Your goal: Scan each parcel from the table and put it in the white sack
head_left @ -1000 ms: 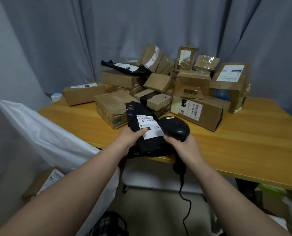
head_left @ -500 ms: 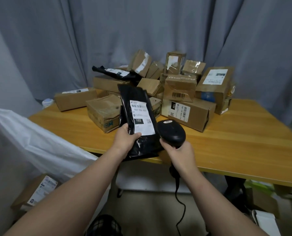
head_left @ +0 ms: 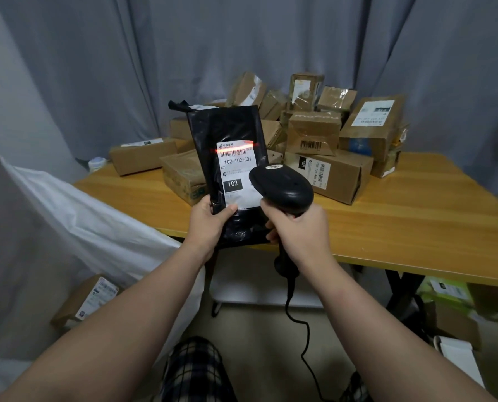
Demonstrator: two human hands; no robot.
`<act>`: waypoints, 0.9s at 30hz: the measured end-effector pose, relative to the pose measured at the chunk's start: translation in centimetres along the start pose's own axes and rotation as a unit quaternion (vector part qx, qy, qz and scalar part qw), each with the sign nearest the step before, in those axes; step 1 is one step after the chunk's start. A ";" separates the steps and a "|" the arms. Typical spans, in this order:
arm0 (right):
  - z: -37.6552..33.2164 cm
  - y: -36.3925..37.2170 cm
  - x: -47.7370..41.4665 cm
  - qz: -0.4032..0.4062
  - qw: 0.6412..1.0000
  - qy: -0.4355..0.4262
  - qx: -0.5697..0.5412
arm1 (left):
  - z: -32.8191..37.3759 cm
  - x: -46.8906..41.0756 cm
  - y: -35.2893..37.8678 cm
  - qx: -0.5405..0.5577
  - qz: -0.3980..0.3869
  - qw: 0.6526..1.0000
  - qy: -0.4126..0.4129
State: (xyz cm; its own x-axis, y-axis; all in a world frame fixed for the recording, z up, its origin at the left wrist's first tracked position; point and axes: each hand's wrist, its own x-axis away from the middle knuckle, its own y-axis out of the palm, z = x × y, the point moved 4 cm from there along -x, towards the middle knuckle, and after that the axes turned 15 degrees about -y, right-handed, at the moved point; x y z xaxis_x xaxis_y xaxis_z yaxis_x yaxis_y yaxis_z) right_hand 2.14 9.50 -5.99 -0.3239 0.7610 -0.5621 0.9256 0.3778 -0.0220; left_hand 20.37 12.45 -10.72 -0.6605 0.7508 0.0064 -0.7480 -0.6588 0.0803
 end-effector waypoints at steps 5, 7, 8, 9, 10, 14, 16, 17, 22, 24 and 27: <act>-0.4 -0.4 0.4 0.011 1.000 0.019 -0.019 | 0.3 -0.2 -0.4 -0.027 0.012 0.999 0.014; -0.7 -0.5 0.5 0.005 0.999 0.020 -0.025 | 0.4 -0.2 -0.6 -0.039 0.022 0.999 0.015; -0.7 -0.4 0.5 0.001 0.999 0.019 -0.027 | 0.5 -0.3 -0.7 -0.046 0.028 0.998 0.018; -0.8 -0.4 0.6 -0.002 0.999 0.018 -0.029 | 0.6 -0.4 -0.8 -0.053 0.033 0.998 0.023; -0.8 -0.4 0.6 -0.004 0.999 0.019 -0.030 | 0.7 -0.4 -0.9 -0.058 0.037 0.997 0.028; -0.8 -0.2 0.7 -0.004 0.999 0.026 -0.034 | 1.1 -0.8 -1.1 -0.074 0.055 0.995 0.040; -0.6 -0.3 0.7 -0.002 0.999 0.029 -0.035 | 1.3 -1.1 -1.1 -0.077 0.058 0.995 0.036; -0.5 -0.3 0.8 -0.001 0.999 0.029 -0.035 | 1.3 -1.1 -1.1 -0.078 0.058 0.995 0.035; -0.5 -0.3 0.5 -0.005 0.999 0.023 -0.028 | 1.6 -0.9 -1.1 -0.084 0.062 0.994 0.031; -0.5 -0.2 0.4 -0.010 1.000 0.014 -0.026 | 1.7 -0.7 -1.1 -0.088 0.056 0.994 0.035; -0.5 0.3 0.2 -0.017 0.999 0.001 -0.028 | 1.7 0.6 -1.4 -0.071 0.054 0.995 0.050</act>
State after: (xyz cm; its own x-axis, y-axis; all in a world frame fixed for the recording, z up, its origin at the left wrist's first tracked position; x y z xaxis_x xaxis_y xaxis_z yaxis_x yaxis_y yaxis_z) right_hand 2.26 10.02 -5.66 -0.3551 0.7489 -0.5595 0.9019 0.4319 0.0058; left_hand 21.15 13.95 -9.12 -0.7351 0.6717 -0.0919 -0.6695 -0.7406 -0.0571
